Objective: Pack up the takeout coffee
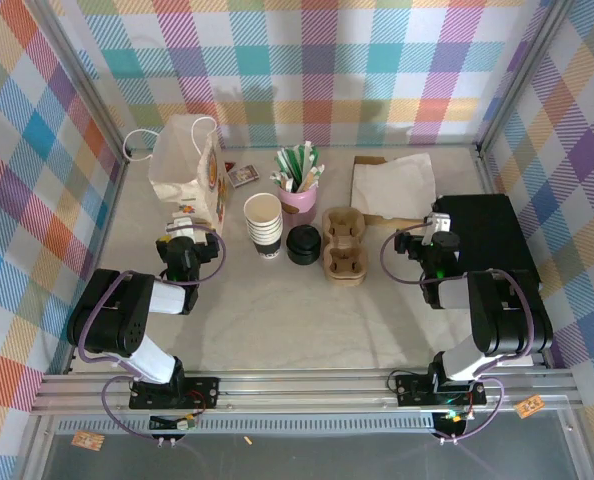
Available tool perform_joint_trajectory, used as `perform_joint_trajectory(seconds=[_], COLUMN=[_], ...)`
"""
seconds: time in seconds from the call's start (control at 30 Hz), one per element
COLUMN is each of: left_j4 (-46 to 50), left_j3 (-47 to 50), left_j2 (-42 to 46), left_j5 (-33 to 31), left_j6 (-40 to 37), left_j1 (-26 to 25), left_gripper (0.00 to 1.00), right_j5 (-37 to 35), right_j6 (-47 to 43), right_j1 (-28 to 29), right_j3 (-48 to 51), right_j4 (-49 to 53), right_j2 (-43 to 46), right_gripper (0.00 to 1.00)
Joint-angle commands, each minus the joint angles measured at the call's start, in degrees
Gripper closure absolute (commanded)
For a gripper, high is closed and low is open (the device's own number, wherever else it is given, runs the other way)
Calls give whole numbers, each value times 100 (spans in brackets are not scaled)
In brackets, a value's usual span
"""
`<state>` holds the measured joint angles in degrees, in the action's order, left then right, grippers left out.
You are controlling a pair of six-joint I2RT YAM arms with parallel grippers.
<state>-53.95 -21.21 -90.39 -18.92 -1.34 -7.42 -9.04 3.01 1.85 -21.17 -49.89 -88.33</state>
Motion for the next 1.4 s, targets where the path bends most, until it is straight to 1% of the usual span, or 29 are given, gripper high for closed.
perform_joint_trajectory(seconds=[0.0, 0.67, 1.1, 1.33, 1.37], left_j4=[-54, -24, 201, 164, 109], left_j3=[-20, -39, -138, -100, -77], left_j2=[-53, -57, -49, -25, -20], left_j5=[40, 50, 370, 372, 280], left_j6=[-54, -42, 97, 99, 97], left_j1=[-40, -35, 169, 171, 154], left_gripper=[0, 0, 0, 0, 0], right_j5=[-47, -45, -54, -48, -39], right_j6=[20, 33, 35, 33, 36], right_j1=[-36, -40, -39, -40, -39], right_j3=[-72, -72, -80, -72, -55], right_j4=[-96, -86, -73, -87, -106], right_j2=[41, 36, 36, 44, 51], right_gripper=[1, 1, 1, 1, 1])
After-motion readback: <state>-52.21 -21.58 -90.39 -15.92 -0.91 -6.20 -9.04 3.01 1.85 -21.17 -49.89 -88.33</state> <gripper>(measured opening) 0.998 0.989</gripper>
